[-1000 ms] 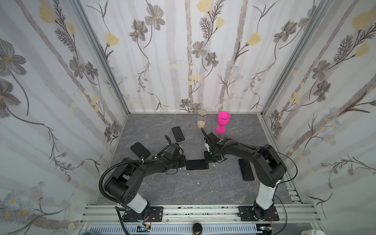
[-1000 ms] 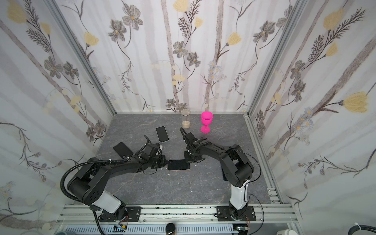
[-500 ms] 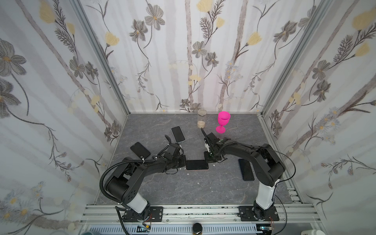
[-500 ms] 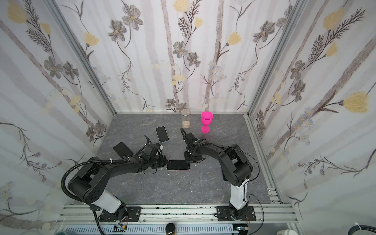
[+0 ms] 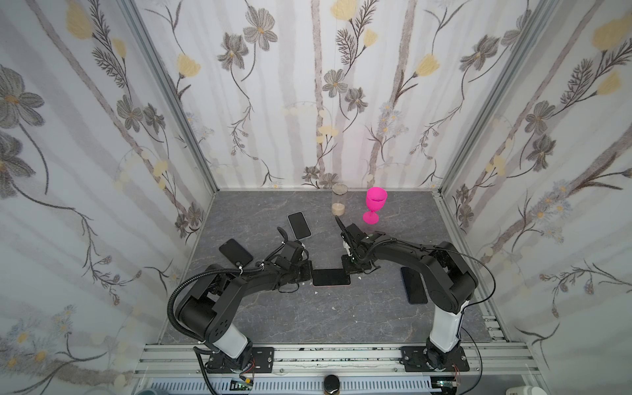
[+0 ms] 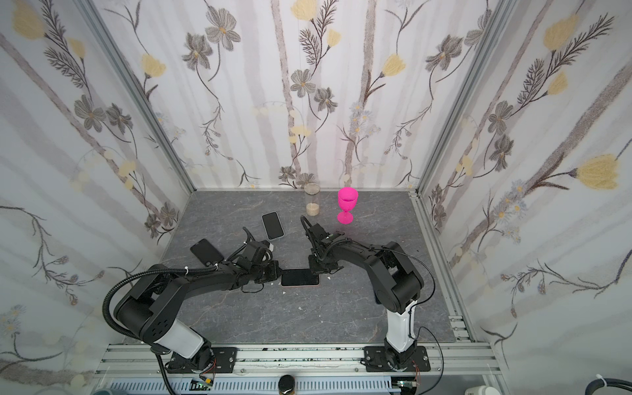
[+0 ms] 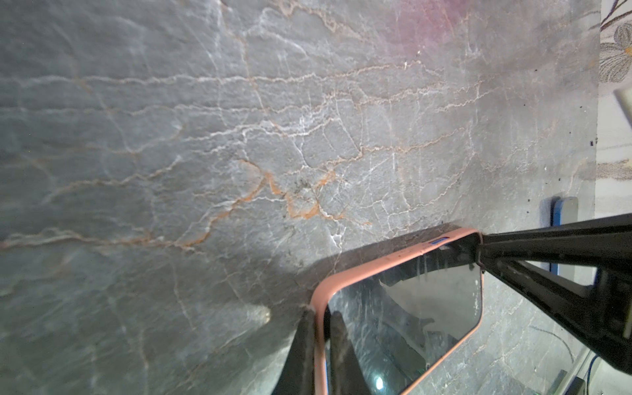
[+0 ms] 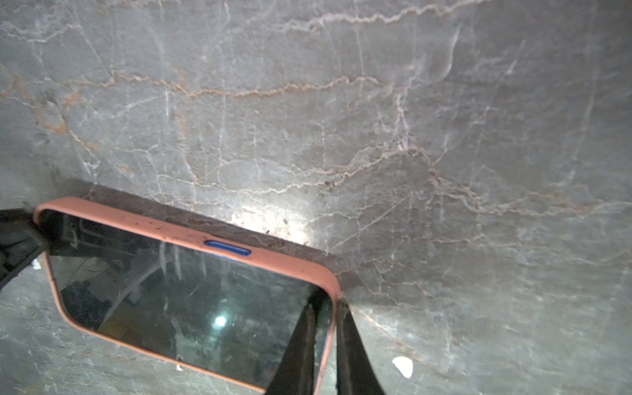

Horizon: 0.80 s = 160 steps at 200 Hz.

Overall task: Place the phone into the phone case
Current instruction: 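Open both grippers and lift them off the cased phone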

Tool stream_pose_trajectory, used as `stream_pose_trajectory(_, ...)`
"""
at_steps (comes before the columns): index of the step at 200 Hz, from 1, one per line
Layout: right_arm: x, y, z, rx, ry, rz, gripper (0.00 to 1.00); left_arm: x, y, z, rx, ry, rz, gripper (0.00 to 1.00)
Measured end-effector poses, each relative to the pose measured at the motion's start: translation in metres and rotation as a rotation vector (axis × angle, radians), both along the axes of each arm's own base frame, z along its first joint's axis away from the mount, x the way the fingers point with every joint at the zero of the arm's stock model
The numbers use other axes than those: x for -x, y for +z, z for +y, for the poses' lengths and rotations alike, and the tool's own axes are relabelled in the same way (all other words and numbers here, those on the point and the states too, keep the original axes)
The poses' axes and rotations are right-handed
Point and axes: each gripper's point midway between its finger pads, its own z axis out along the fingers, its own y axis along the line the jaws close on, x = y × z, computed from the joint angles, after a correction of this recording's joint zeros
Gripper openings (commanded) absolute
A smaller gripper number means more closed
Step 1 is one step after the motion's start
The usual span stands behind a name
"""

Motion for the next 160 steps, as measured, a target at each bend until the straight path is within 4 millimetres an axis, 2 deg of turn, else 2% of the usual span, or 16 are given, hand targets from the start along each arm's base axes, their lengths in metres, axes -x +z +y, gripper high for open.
stream_pose_trajectory(12,-0.002,0.009,0.003,-0.003,0.013,-0.023,0.18,-0.004,0.008,0.0,-0.002,0.006,-0.015,0.09)
stream_pose_trajectory(28,-0.002,0.02,0.006,-0.002,0.038,-0.047,0.2,-0.016,0.031,-0.005,0.013,0.001,-0.073,0.1)
stream_pose_trajectory(40,-0.006,0.044,0.016,-0.036,0.068,-0.099,0.21,-0.027,0.055,-0.007,0.022,0.007,-0.139,0.11)
stream_pose_trajectory(56,-0.016,0.088,0.032,-0.11,0.113,-0.214,0.22,-0.037,0.087,-0.005,0.024,0.014,-0.22,0.14)
stream_pose_trajectory(70,-0.021,0.122,0.04,-0.146,0.157,-0.318,0.25,-0.044,0.123,0.002,0.023,0.029,-0.313,0.19)
stream_pose_trajectory(91,-0.02,0.165,0.041,-0.182,0.229,-0.469,0.31,-0.043,0.182,0.013,0.032,0.04,-0.472,0.26)
stream_pose_trajectory(109,-0.014,0.197,0.038,-0.215,0.294,-0.604,0.38,-0.033,0.217,0.026,0.021,0.044,-0.583,0.31)
stream_pose_trajectory(115,-0.01,0.207,0.037,-0.229,0.328,-0.659,0.42,-0.03,0.228,0.03,0.017,0.046,-0.619,0.35)
stream_pose_trajectory(123,-0.007,0.214,0.035,-0.238,0.358,-0.709,0.48,-0.025,0.243,0.038,0.004,0.05,-0.679,0.41)
stream_pose_trajectory(137,0.002,0.222,0.03,-0.247,0.43,-0.798,0.57,-0.015,0.258,0.052,-0.028,0.056,-0.759,0.5)
stream_pose_trajectory(149,0.012,0.221,0.027,-0.253,0.506,-0.852,0.66,-0.008,0.261,0.061,-0.064,0.048,-0.81,0.56)
stream_pose_trajectory(160,0.019,0.218,0.025,-0.25,0.579,-0.897,0.7,0.0,0.255,0.067,-0.107,0.026,-0.841,0.61)
